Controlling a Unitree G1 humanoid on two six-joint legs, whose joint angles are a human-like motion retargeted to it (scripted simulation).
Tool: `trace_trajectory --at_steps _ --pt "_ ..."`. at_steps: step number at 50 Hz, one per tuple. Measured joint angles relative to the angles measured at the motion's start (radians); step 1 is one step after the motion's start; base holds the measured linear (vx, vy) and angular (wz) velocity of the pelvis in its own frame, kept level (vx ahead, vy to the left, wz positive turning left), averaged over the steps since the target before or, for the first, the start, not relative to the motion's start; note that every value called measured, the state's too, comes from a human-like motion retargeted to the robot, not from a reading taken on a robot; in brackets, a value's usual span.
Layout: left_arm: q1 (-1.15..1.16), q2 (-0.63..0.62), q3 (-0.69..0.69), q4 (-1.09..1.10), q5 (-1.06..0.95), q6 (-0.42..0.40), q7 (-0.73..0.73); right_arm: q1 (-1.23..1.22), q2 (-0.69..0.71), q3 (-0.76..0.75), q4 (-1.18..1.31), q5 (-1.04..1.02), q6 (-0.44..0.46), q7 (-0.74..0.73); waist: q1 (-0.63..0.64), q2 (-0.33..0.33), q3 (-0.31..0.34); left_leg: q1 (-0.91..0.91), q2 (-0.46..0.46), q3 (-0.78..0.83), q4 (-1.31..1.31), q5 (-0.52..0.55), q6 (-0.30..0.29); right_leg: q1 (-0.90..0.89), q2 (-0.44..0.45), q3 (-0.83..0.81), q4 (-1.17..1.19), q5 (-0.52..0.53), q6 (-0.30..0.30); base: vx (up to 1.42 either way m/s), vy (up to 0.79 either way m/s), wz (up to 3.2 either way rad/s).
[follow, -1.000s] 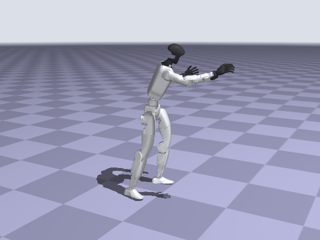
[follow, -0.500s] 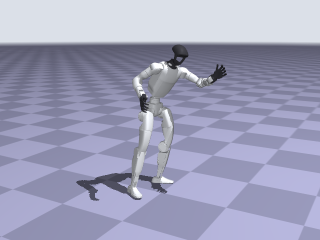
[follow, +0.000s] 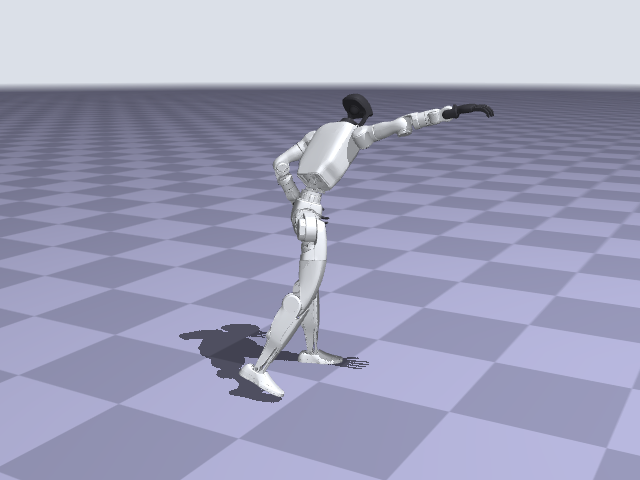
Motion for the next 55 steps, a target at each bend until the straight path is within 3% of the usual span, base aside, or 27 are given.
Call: trace_trajectory --at_steps 2,6,7,8,9,13,17,21,23,25,26,27,30,32,35,38,40,43,48,50,52,55 --pt "-0.033 -0.053 -0.127 0.125 -0.032 0.002 0.039 0.112 -0.058 0.011 -0.084 -0.081 0.012 0.063 0.119 0.084 0.000 -0.029 0.018 -0.026 0.004 0.006 0.022 -0.037 0.036 0.113 0.012 0.022 0.006 -0.01 -0.12 0.60" --pt "-0.036 -0.158 -0.310 0.319 -0.189 0.017 0.079 0.384 -0.082 -0.193 -0.455 0.300 0.011 0.037 0.308 0.268 0.000 -0.070 0.027 -0.061 0.054 -0.016 0.047 -0.047 0.096 0.337 -0.021 0.060 0.068 0.02 -0.10 0.39" --pt "-0.015 -0.187 -0.293 0.344 -0.232 0.029 0.070 0.558 -0.151 -0.337 -0.524 0.355 0.016 0.034 0.311 0.294 0.000 -0.087 0.020 -0.073 0.067 -0.021 0.054 -0.048 0.105 0.387 -0.036 0.066 0.091 0.05 -0.08 0.75" --pt "0.044 -0.221 -0.203 0.348 -0.275 0.030 0.050 0.893 -0.331 -0.652 -0.528 0.366 0.023 0.031 0.259 0.282 0.000 -0.120 0.009 -0.090 0.079 -0.024 0.061 -0.060 0.111 0.432 -0.051 0.070 0.116 0.05 -0.08 0.91" --pt "0.069 -0.235 -0.162 0.338 -0.314 0.032 0.040 1.004 -0.391 -0.728 -0.586 0.369 0.027 0.046 0.247 0.288 0.000 -0.148 0.000 -0.108 0.088 -0.025 0.066 -0.070 0.119 0.478 -0.065 0.071 0.135 0.04 -0.07 1.04" --pt "0.112 -0.287 -0.086 0.226 -0.466 0.041 -0.005 1.004 -0.391 -0.604 -0.877 0.402 0.021 0.032 0.260 0.403 0.000 -0.205 -0.049 -0.182 0.116 -0.026 0.068 -0.061 0.143 0.665 -0.094 0.058 0.215 0.02 -0.05 1.29" --pt "0.151 -0.425 -0.032 0.063 -0.624 0.026 -0.014 1.004 -0.381 -0.554 -1.057 0.501 -0.011 -0.040 0.197 0.567 0.000 -0.208 -0.065 -0.248 0.134 -0.025 0.049 -0.033 0.205 0.834 -0.082 0.056 0.219 -0.01 -0.06 1.03" --pt "0.171 -0.542 -0.012 -0.104 -0.771 -0.012 -0.021 1.004 -0.258 -0.468 -1.334 0.631 -0.094 -0.129 0.109 0.633 0.000 -0.217 -0.074 -0.242 0.148 -0.028 0.050 -0.068 0.248 0.994 0.000 0.051 0.219 0.00 0.01 0.03" --pt "0.172 -0.574 -0.033 -0.181 -0.808 -0.025 -0.017 1.004 -0.109 -0.358 -1.544 0.758 -0.179 -0.201 0.069 0.649 0.000 -0.202 -0.087 -0.206 0.167 -0.047 0.052 -0.085 0.246 1.019 0.078 0.015 0.219 0.01 0.02 -0.73" --pt "0.189 -0.567 -0.054 -0.250 -0.798 -0.037 -0.003 0.985 0.047 -0.201 -1.762 0.892 -0.277 -0.238 0.018 0.643 0.000 -0.172 -0.106 -0.128 0.189 -0.060 0.080 -0.112 0.182 0.988 0.138 -0.035 0.219 -0.09 0.22 -1.79" --pt "0.282 -0.377 0.098 -0.348 -0.775 -0.042 0.021 0.034 0.609 0.741 -1.579 0.762 -0.231 -0.245 0.019 0.451 0.000 -0.114 -0.097 -0.059 0.194 -0.076 0.094 -0.092 0.115 0.931 0.106 -0.042 0.203 -0.10 0.30 -2.72" --pt "0.332 -0.244 0.199 -0.405 -0.751 -0.044 0.039 -0.593 0.987 1.367 -1.462 0.672 -0.206 -0.246 0.008 0.321 0.000 -0.074 -0.091 0.002 0.206 -0.093 0.105 -0.091 0.048 0.844 0.094 -0.062 0.178 -0.06 0.22 -2.84" --pt "0.272 -0.172 0.200 -0.370 -0.655 -0.047 0.059 -0.528 1.009 1.336 -1.515 0.608 -0.235 -0.232 -0.090 0.302 0.000 -0.052 -0.062 0.155 0.278 -0.148 0.109 -0.170 -0.145 0.407 0.124 -0.150 0.063 -0.04 0.08 -2.80" --pt "0.270 -0.116 0.209 -0.378 -0.573 -0.048 0.072 -0.483 1.010 1.302 -1.565 0.534 -0.240 -0.233 -0.143 0.280 -0.006 -0.029 -0.034 0.292 0.324 -0.181 0.106 -0.178 -0.222 0.140 0.089 -0.118 0.039 0.00 0.06 -3.41" --pt "0.260 -0.041 0.231 -0.419 -0.468 -0.071 0.100 -0.420 1.007 1.240 -1.641 0.430 -0.254 -0.243 -0.204 0.251 -0.015 0.028 0.009 0.523 0.376 -0.221 0.099 -0.171 -0.278 -0.267 0.062 -0.042 0.021 0.02 0.06 -3.82" --pt "0.228 0.031 0.273 -0.498 -0.351 -0.104 0.154 -0.315 1.006 1.135 -1.740 0.365 -0.269 -0.247 -0.248 0.243 -0.048 0.078 0.055 0.731 0.433 -0.248 0.069 -0.146 -0.231 -0.558 -0.027 -0.046 0.012 0.06 0.01 -3.80" --pt "0.201 0.081 0.297 -0.562 -0.238 -0.121 0.193 -0.228 1.011 1.053 -1.807 0.336 -0.276 -0.250 -0.292 0.244 -0.068 0.110 0.068 0.844 0.492 -0.263 0.045 -0.147 -0.188 -0.557 -0.129 -0.045 0.040 0.10 -0.02 -3.27" --pt "0.141 0.186 0.328 -0.653 0.008 -0.136 0.261 -0.139 1.036 0.971 -1.883 0.293 -0.286 -0.245 -0.396 0.243 -0.090 0.166 0.080 0.995 0.620 -0.270 0.027 -0.165 -0.167 -0.355 -0.238 -0.031 0.090 0.18 -0.01 -3.05" --pt "-0.080 0.435 0.270 -0.788 0.379 -0.104 0.373 -0.071 1.118 0.938 -1.951 0.259 -0.282 -0.228 -0.620 0.244 -0.122 0.268 0.118 1.139 0.836 -0.204 0.070 -0.173 -0.126 -0.028 -0.317 -0.013 0.099 0.31 0.04 -3.23" --pt "-0.253 0.537 0.175 -0.825 0.477 -0.083 0.398 -0.053 1.136 0.930 -1.968 0.245 -0.255 -0.191 -0.715 0.238 -0.118 0.313 0.105 1.117 0.885 -0.167 0.087 -0.215 -0.130 0.112 -0.203 -0.062 0.164 0.40 0.08 -3.41" --pt "-0.541 0.626 -0.009 -0.826 0.577 -0.071 0.454 -0.063 1.149 0.952 -1.955 0.219 -0.256 -0.198 -0.820 0.265 -0.118 0.305 0.121 1.031 0.961 -0.124 0.116 -0.142 -0.050 0.220 -0.353 -0.011 0.077 0.38 0.10 -3.35" --pt "-1.123 0.662 -0.420 -0.795 0.724 -0.029 0.518 -0.049 1.133 0.931 -1.965 0.227 -0.260 -0.178 -0.964 0.298 -0.104 0.292 0.098 0.866 1.043 -0.071 0.111 -0.111 0.027 0.396 -0.374 -0.007 0.041 0.39 0.16 -3.26"
